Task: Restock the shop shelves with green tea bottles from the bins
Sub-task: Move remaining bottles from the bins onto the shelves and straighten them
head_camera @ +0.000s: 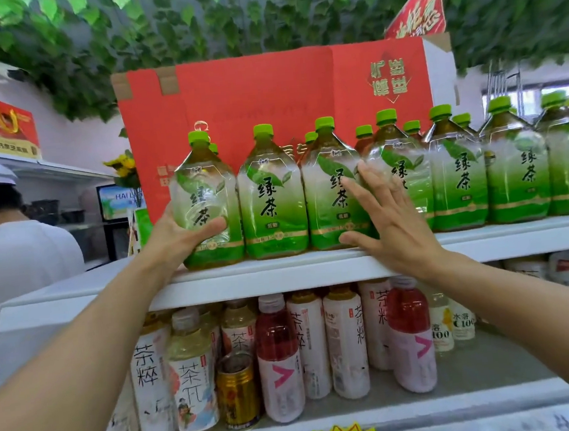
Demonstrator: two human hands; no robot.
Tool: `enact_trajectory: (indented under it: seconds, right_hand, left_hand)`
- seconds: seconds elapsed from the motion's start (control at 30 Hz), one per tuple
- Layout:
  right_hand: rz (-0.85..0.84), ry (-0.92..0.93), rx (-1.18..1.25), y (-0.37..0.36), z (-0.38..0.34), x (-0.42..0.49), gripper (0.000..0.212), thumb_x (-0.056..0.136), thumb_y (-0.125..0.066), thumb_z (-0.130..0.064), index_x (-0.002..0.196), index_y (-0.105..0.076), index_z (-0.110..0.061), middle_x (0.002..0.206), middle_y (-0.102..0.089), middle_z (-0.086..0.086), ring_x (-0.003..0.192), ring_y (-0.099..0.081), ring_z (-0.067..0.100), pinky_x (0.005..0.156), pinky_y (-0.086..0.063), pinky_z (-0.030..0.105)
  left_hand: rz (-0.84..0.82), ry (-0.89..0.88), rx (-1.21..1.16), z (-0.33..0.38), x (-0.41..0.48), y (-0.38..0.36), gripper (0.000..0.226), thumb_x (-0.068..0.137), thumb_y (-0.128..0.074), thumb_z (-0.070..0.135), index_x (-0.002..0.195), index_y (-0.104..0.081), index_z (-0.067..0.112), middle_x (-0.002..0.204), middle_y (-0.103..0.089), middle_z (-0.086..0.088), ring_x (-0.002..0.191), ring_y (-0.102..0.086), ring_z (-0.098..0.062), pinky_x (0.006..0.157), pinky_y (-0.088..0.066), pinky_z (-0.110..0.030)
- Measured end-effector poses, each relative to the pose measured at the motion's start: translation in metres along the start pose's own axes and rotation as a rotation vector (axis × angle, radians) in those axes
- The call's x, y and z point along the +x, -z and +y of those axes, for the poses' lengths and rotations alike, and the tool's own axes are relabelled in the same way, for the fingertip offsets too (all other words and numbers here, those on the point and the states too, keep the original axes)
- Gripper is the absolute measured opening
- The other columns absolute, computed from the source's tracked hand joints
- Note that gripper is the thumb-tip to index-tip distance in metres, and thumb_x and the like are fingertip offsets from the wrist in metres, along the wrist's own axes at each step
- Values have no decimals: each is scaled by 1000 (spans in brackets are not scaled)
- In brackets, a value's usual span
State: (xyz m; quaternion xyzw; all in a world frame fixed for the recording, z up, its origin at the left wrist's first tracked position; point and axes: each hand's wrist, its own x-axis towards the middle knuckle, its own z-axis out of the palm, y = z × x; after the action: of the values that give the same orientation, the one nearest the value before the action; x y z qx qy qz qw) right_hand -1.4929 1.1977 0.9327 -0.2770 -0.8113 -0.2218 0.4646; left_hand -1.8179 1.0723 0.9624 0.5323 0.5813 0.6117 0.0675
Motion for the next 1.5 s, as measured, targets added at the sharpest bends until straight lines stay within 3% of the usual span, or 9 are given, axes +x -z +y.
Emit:
enact_trajectory:
  seconds: [0.1,0.27,0.4,0.47,0.63,0.8,1.07,1.3,1.5]
  right_hand:
    - [6,11,-6,-2,2,0,88,87,-64,-51,157,-17,-27,166,-2,7,149,8,14,121,12,35]
    - [0,17,-54,-3,2,0,81,88,-58,-54,156,-25,-24,166,-3,9,152,3,21,121,10,37]
    - [83,33,-116,-1,-4,4,71,89,-58,-54,149,-42,-19,163,-20,14,151,-12,31,123,1,45]
    - [135,131,-143,0,-15,15,65,91,-60,-52,146,-46,-19,161,-25,14,150,-17,34,123,-7,52]
    - [79,607,-370,-6,-45,63,65,96,-41,-64,153,-34,-33,164,-23,5,151,-17,32,121,-10,60]
    - [13,814,-547,-20,-40,85,70,96,-26,-72,157,-18,-38,166,-12,1,153,-7,30,119,-5,64]
    - [105,835,-492,-37,-32,88,69,97,-32,-69,156,-24,-35,165,-18,5,152,-12,32,119,-12,63]
    - [-6,802,-472,-18,-37,75,65,100,-33,-63,156,-23,-33,165,-17,4,153,-12,30,121,-8,59]
    - [122,232,-158,7,-6,34,68,98,-45,-52,156,-27,-21,165,-17,11,153,-10,29,123,-7,54]
  left_hand:
    - [-28,2,-46,3,2,-4,141,26,-88,77,146,-43,19,134,-63,-8,125,-57,-29,113,-41,-50]
    - [-21,-29,-79,3,-2,-8,116,43,-87,60,143,-45,21,123,-67,-2,116,-62,-23,110,-44,-47]
    - [-15,-44,-88,5,-6,-10,108,41,-86,62,135,-47,25,118,-68,4,116,-61,-21,112,-42,-48]
    - [-23,-52,-76,5,-8,-8,105,39,-86,66,130,-48,30,116,-68,7,114,-61,-19,111,-42,-48]
    - [-13,-44,-15,8,-10,-5,138,24,-82,84,143,-44,25,126,-65,1,121,-58,-24,112,-41,-50]
    - [-21,-67,-32,7,-9,-6,130,30,-85,80,142,-45,27,125,-67,3,119,-61,-22,110,-44,-50]
    - [-9,-83,-36,0,-4,-8,132,27,-84,80,142,-45,28,126,-66,5,119,-61,-20,108,-46,-49]
    - [21,-91,20,2,-4,-10,127,38,-86,76,145,-40,27,130,-64,3,121,-60,-20,107,-47,-46]
    - [233,-164,213,9,-24,-36,157,38,-81,77,158,10,30,167,-12,-2,148,-20,-16,119,-19,-41]
